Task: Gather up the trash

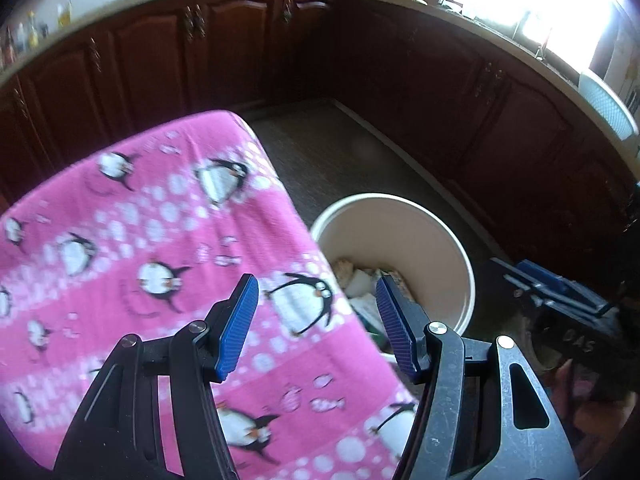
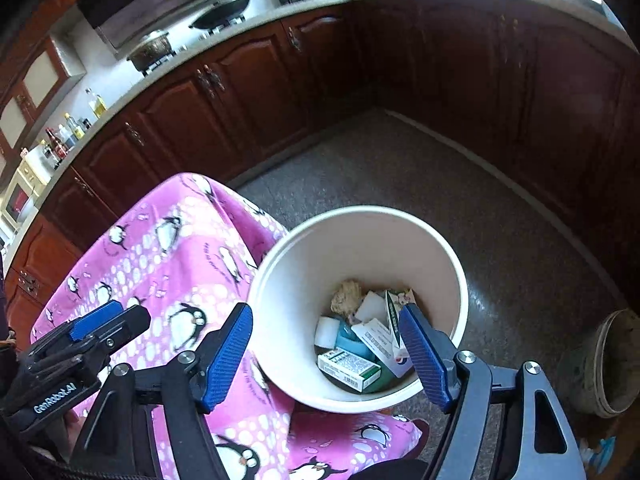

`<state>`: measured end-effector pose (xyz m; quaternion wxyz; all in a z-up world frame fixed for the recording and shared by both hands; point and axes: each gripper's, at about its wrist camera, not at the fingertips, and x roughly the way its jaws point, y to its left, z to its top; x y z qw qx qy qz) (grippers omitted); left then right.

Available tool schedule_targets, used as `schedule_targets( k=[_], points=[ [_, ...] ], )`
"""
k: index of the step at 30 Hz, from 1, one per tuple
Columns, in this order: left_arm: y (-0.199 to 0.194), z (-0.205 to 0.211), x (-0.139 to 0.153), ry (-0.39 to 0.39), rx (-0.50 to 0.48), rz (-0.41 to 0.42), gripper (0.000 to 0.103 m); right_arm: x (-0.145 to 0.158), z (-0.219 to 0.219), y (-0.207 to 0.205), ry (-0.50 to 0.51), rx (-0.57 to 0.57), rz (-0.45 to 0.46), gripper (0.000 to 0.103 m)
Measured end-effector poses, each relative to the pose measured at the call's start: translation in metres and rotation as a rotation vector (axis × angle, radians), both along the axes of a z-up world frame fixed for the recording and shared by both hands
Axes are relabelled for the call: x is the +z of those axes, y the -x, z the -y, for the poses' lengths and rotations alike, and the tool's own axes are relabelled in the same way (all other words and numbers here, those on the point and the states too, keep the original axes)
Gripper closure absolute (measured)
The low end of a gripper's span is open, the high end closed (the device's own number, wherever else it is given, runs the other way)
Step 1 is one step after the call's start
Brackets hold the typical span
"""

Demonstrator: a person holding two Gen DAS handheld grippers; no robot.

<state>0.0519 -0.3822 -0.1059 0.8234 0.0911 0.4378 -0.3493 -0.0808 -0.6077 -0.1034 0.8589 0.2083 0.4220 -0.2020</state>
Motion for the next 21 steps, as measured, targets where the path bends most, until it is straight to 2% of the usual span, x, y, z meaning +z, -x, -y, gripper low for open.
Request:
schedule_targets(
  k=[8, 21],
  points=[
    [0.025, -0.035, 0.037, 0.043, 0.049, 0.113, 0.043, 0.049, -0.042, 0.027, 0.126, 0.009, 0.082, 0.019],
    [0.066, -0.071, 0.088, 0.139, 0.067, 0.235, 0.043, 0.102, -0.089, 0.062, 0.271, -0.018, 0.165, 0.008]
  ],
)
